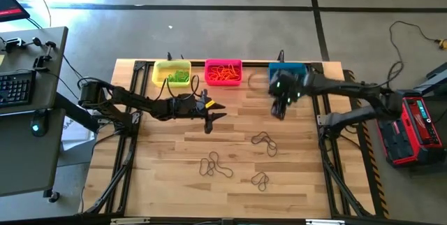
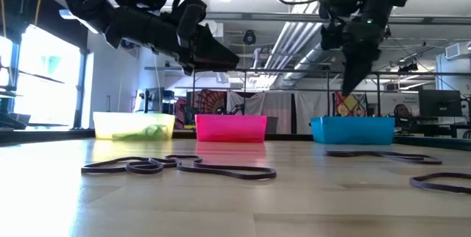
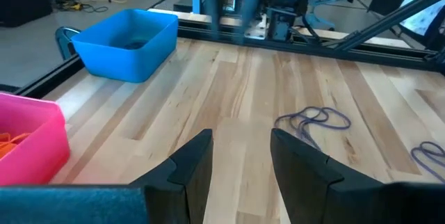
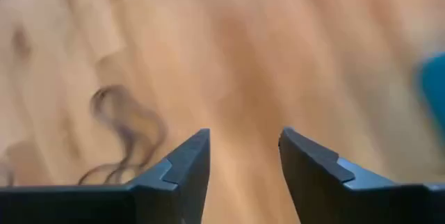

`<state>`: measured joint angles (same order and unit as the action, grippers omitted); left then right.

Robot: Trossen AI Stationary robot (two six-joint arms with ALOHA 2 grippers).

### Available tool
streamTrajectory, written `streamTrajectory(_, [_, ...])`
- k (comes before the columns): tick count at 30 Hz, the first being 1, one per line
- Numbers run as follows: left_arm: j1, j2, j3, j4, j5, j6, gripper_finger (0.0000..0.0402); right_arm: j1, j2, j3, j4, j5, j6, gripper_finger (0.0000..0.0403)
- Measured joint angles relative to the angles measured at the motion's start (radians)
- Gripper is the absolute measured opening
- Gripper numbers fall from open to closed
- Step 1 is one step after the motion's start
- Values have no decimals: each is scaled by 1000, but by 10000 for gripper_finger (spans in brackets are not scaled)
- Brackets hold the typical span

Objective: Sort rubber bands into baskets
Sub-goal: Put the violet rubber band into the blue bin

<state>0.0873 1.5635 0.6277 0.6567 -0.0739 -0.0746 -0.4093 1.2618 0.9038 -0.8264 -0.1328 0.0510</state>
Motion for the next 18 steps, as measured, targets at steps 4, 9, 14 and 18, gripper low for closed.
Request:
streamTrajectory(4, [4,0,0,-1,-2,2,138,170,2,-68,53,21,104,150])
streamTrajectory(9, [4,0,0,-1,-2,16,138,326,2,-126,142,74,251,149])
streamTrajectory(14, [5,0,0,-1,-2,16,138,416,17,-162,200,133,388,149])
streamTrajectory(18, [5,0,0,-1,-2,16,138,445,67,-161,205,159,435,149])
